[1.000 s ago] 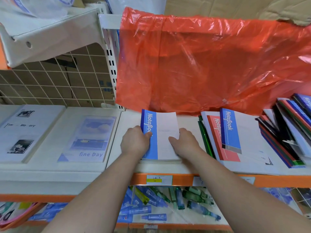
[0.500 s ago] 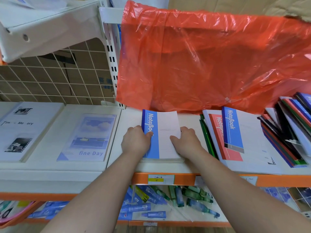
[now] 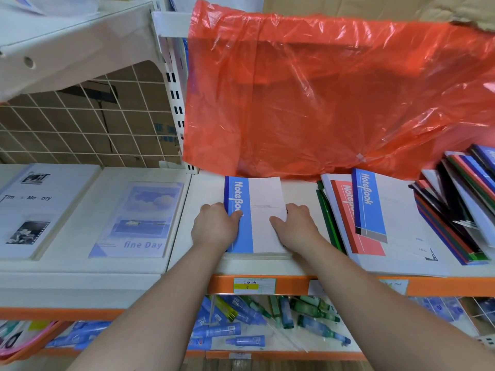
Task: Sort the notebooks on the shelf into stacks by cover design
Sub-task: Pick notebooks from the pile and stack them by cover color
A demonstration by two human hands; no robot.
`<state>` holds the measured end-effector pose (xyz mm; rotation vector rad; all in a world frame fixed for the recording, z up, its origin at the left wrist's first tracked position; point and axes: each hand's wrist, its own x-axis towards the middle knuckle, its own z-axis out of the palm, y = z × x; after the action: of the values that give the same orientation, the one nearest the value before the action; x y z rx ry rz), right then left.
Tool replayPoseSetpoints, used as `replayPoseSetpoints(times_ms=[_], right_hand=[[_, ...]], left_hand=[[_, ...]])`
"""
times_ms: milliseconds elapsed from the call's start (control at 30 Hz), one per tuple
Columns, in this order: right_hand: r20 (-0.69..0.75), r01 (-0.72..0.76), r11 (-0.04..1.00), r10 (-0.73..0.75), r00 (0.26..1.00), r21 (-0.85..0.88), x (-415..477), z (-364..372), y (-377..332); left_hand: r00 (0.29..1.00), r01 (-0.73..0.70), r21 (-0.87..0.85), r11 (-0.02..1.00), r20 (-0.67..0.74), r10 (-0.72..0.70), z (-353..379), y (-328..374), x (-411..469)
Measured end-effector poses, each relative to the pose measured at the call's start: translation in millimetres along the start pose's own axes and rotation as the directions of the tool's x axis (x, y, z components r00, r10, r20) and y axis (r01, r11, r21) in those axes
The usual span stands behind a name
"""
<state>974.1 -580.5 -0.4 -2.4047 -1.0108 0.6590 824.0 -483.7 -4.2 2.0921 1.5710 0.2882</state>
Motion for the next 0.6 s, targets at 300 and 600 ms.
replayPoseSetpoints(times_ms=[300, 600], right_hand=[[0.024, 0.002, 1.000, -0.002, 1.000, -0.008, -4, 1, -3], [-0.094, 0.218, 0.906, -0.268, 0.959, -0.363, -11, -61, 22]], left_hand=[[0.999, 0.029, 0.026, 0.999, 0.019, -0.030, -2, 0, -3], [0.919, -0.368, 0.385, 0.846, 0.012, 0.394, -11, 62, -16]])
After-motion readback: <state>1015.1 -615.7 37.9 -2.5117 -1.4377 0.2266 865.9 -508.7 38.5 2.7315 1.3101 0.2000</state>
